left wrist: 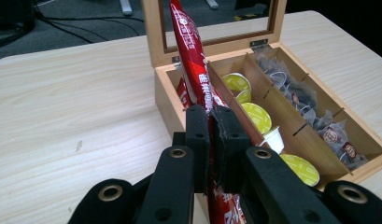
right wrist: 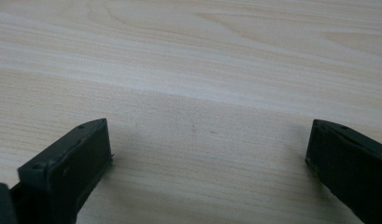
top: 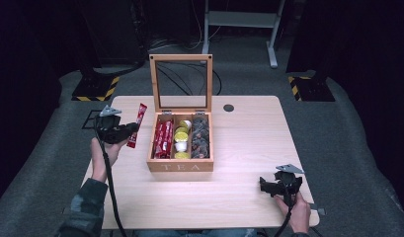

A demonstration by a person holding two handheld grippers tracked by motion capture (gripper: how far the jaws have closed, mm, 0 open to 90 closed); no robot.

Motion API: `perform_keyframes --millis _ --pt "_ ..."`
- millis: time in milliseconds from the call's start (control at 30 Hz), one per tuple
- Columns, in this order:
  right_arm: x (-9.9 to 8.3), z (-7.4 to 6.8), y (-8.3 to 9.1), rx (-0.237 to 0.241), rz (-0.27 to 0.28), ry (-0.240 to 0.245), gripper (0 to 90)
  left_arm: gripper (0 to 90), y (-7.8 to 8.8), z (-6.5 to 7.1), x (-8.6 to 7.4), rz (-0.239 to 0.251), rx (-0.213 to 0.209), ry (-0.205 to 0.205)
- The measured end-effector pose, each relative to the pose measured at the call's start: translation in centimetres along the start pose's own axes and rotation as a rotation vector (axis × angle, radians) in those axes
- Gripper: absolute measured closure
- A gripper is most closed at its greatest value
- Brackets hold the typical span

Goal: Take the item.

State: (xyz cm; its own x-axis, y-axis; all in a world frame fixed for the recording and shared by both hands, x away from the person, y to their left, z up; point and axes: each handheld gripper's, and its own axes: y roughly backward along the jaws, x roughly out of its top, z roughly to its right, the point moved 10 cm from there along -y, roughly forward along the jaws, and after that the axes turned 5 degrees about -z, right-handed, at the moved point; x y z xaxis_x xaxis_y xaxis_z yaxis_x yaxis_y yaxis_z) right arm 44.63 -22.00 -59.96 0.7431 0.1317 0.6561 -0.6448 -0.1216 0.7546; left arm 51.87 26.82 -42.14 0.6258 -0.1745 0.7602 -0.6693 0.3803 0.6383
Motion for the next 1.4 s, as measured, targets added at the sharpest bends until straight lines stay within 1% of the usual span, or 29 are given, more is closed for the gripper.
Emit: perform_keyframes --millis 67,200,400,467,567,667,767,833,900,1033,1133,1267,1300,1367,1400 --pt "0.0 0.0 0.0 0.000 0.000 0.000 0.0 85.1 0.5 -0.3 -0.2 0.004 0.008 0.002" --pt "0.0 0.0 0.0 0.000 0.000 0.000 0.0 85.1 0.8 -0.8 -0.4 0.011 0.021 0.002" --pt "0.0 0.0 0.0 0.000 0.000 0.000 0.0 85.1 1.5 -1.6 -1.1 0.012 0.042 0.002" --pt "0.0 0.0 0.0 0.000 0.000 0.000 0.0 85.1 1.8 -2.1 -1.5 0.014 0.055 0.010" --pt "0.0 0.0 0.0 0.000 0.000 0.000 0.0 85.1 2.0 -2.5 -1.7 0.014 0.058 0.016" --pt "0.0 0.0 0.0 0.000 0.000 0.001 0.0 85.1 2.3 -3.3 -2.4 0.012 0.069 0.024" --pt "0.0 0.0 0.0 0.000 0.000 0.000 0.0 85.1 2.3 -3.7 -2.8 0.011 0.073 0.034" --pt "0.0 0.0 0.0 0.000 0.000 0.001 0.0 85.1 2.3 -4.2 -3.4 -0.002 0.078 0.042" --pt "0.0 0.0 0.0 -0.001 0.000 0.001 0.0 85.1 2.2 -4.4 -3.6 0.000 0.083 0.047" --pt "0.0 0.0 0.0 0.000 0.000 0.000 0.0 85.1 2.1 -4.9 -4.4 -0.013 0.088 0.058" --pt "0.0 0.0 0.0 0.000 0.000 0.001 0.0 85.1 1.7 -5.4 -5.1 -0.017 0.094 0.069" --pt "0.0 0.0 0.0 0.000 0.000 0.000 0.0 85.1 1.5 -5.7 -5.7 -0.029 0.090 0.079" --pt "0.0 0.0 0.0 0.000 0.000 0.000 0.0 85.0 1.2 -5.9 -6.0 -0.033 0.093 0.085" --pt "0.0 0.0 0.0 0.000 0.000 0.001 0.0 85.0 1.1 -6.1 -6.2 -0.035 0.098 0.081" --pt "0.0 0.0 0.0 0.000 0.000 0.001 0.0 85.1 0.9 -6.3 -6.6 -0.048 0.098 0.088"
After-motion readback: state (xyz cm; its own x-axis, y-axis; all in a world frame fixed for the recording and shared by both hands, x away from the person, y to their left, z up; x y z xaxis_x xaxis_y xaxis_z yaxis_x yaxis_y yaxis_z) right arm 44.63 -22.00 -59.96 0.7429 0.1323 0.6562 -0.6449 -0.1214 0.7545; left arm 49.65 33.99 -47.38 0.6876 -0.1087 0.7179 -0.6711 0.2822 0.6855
